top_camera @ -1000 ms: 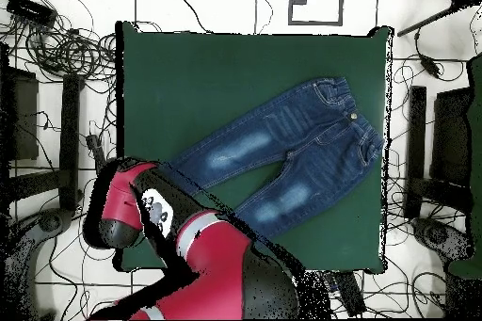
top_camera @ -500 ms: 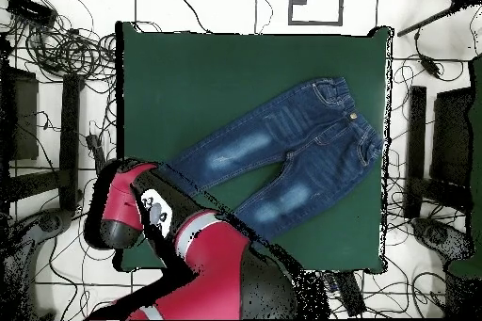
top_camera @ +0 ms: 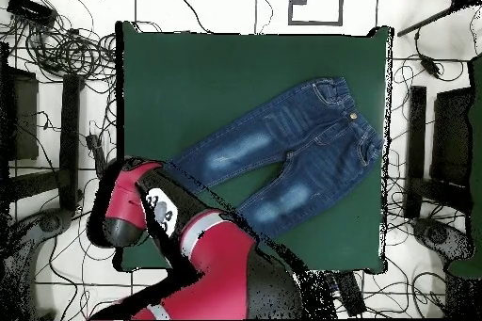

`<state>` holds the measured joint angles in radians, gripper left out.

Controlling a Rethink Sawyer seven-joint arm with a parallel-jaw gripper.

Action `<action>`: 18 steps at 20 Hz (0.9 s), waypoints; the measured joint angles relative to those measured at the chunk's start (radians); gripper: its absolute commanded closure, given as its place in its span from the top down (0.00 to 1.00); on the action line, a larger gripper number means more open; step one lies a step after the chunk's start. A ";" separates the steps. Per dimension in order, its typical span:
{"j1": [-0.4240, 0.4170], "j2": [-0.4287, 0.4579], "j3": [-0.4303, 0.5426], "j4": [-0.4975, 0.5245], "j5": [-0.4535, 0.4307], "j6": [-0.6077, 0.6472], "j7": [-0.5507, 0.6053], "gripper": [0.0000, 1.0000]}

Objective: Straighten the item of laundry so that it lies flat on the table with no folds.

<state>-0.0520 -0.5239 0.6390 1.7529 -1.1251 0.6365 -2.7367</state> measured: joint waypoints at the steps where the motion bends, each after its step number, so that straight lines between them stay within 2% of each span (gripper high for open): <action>1: -0.004 -0.001 0.001 0.000 0.007 0.000 0.000 1.00; 7: -0.099 -0.051 0.051 0.031 0.126 0.005 0.000 1.00; 9: -0.150 -0.095 0.077 0.045 0.186 0.017 0.000 1.00; 18: -0.267 -0.216 0.142 0.067 0.273 0.073 0.000 1.00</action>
<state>-0.3189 -0.7403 0.7815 1.8199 -0.8520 0.7100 -2.7367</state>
